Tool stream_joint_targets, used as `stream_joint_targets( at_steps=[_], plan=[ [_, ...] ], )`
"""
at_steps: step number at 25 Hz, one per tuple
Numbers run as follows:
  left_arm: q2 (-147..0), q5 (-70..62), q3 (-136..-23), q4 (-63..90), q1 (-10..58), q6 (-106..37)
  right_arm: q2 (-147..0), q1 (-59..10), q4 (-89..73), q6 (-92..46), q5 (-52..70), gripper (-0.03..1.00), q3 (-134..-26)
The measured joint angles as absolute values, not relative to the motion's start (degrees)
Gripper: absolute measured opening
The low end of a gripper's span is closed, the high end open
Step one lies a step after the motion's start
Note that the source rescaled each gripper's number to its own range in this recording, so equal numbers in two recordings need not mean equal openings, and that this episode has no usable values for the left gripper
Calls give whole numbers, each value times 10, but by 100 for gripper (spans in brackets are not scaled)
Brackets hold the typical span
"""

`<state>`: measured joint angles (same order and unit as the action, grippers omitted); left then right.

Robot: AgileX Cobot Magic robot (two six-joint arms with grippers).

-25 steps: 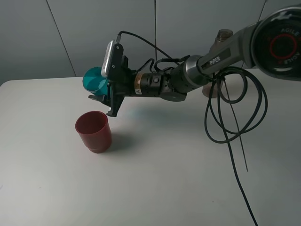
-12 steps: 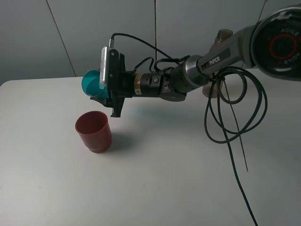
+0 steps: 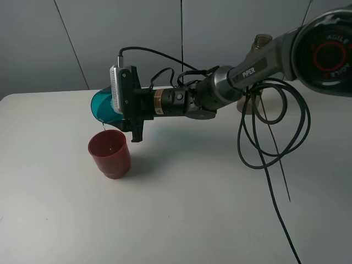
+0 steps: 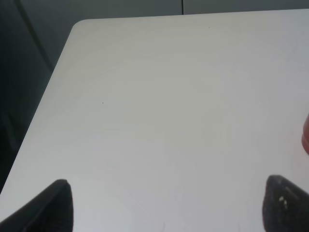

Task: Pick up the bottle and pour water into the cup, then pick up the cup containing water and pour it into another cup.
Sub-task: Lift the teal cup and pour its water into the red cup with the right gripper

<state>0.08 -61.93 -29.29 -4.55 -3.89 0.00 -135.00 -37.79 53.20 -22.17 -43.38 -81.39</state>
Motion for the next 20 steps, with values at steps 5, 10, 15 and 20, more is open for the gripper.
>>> stream_joint_targets(
  at_steps=[5,10,15,20],
  plan=[
    [1,-619,-293,-46,-39,0,-1350,-380,534,-265,-450,2,-814],
    [1,-619,-293,-46,-39,0,-1350,-381,534,-315,-463,2,-814],
    [1,-619,-293,-46,-39,0,-1350,-381,534,-361,-463,2,-814],
    [1,-619,-293,-46,-39,0,-1350,-381,531,-389,-464,2,-814]
  ],
)
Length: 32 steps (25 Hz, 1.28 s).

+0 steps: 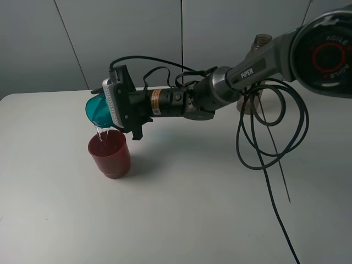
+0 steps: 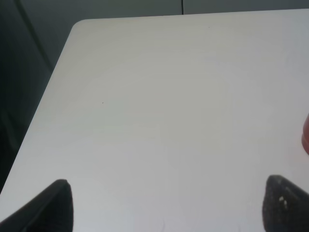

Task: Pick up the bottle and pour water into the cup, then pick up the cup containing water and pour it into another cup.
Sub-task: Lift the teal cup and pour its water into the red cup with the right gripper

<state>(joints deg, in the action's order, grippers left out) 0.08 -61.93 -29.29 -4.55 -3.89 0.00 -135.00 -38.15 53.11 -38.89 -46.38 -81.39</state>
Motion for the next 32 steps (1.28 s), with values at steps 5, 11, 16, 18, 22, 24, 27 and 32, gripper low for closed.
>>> stream_joint_targets(
  at_steps=[5,11,16,18,22,24,27,32],
  plan=[
    [1,-619,-293,-46,-39,0,-1350,-381,523,-443,-465,2,-814],
    [1,-619,-293,-46,-39,0,-1350,-381,517,-499,-466,2,-814],
    [1,-619,-293,-46,-39,0,-1350,-381,515,-533,-468,2,-814],
    [1,-619,-293,-46,-39,0,-1350,-381,515,-545,-468,2,-814],
    [1,-619,-293,-46,-39,0,-1350,-381,514,-566,-471,2,-814],
    [1,-619,-293,-46,-39,0,-1350,-381,514,-585,-472,2,-814],
    [1,-619,-293,-46,-39,0,-1350,-381,514,-615,-477,2,-814],
    [1,-619,-293,-46,-39,0,-1350,-381,515,-670,-489,2,-814]
  ],
)
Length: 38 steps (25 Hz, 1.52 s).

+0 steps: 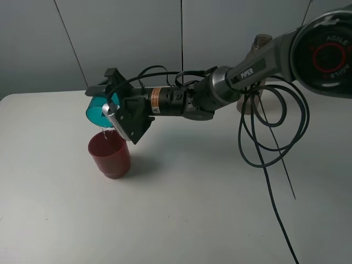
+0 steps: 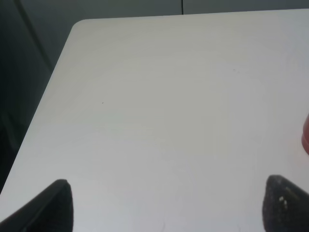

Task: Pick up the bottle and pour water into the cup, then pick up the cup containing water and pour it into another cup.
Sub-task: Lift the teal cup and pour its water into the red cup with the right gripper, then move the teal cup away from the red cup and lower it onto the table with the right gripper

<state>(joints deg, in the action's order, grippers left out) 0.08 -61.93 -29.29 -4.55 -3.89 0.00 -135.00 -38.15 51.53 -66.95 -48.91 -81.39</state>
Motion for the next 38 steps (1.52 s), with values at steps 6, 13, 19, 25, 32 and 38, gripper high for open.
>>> stream_joint_targets(
  at_steps=[6,13,19,25,32,38],
  plan=[
    [1,-619,-293,-46,-39,0,-1350,-381,534,-711,-497,2,-814],
    [1,-619,-293,-46,-39,0,-1350,-382,535,-724,-509,2,-814],
    [1,-619,-293,-47,-39,0,-1350,-382,535,-707,-509,2,-814],
    [1,-619,-293,-50,-39,-4,-1350,-382,546,-477,-496,2,-814],
    [1,-619,-293,-50,-39,-3,-1350,-382,532,-201,-465,2,-814],
    [1,-619,-293,-50,-39,-3,-1350,-378,488,-63,-461,2,-814]
  ],
)
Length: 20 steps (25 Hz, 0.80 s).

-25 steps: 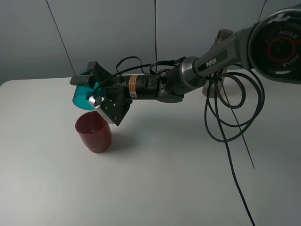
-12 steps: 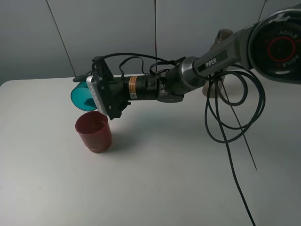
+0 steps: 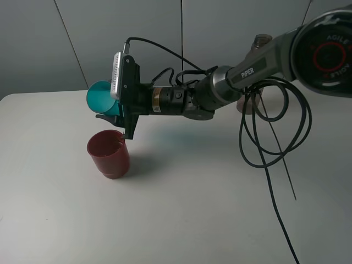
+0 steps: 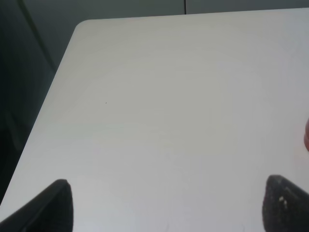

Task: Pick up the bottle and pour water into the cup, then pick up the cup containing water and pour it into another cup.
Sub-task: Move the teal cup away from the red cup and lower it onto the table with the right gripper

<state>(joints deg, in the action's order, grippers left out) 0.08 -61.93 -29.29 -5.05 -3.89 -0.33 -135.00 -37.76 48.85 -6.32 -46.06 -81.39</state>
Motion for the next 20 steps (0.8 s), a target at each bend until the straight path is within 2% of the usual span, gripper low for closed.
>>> stream_joint_targets(
  at_steps=[14,20],
  plan=[
    [1,-619,-293,-52,-39,-3,-1350,-297,470,304,-430,2,-814],
    [1,-619,-293,-52,-39,-3,-1350,-279,446,344,-414,2,-806]
  ],
)
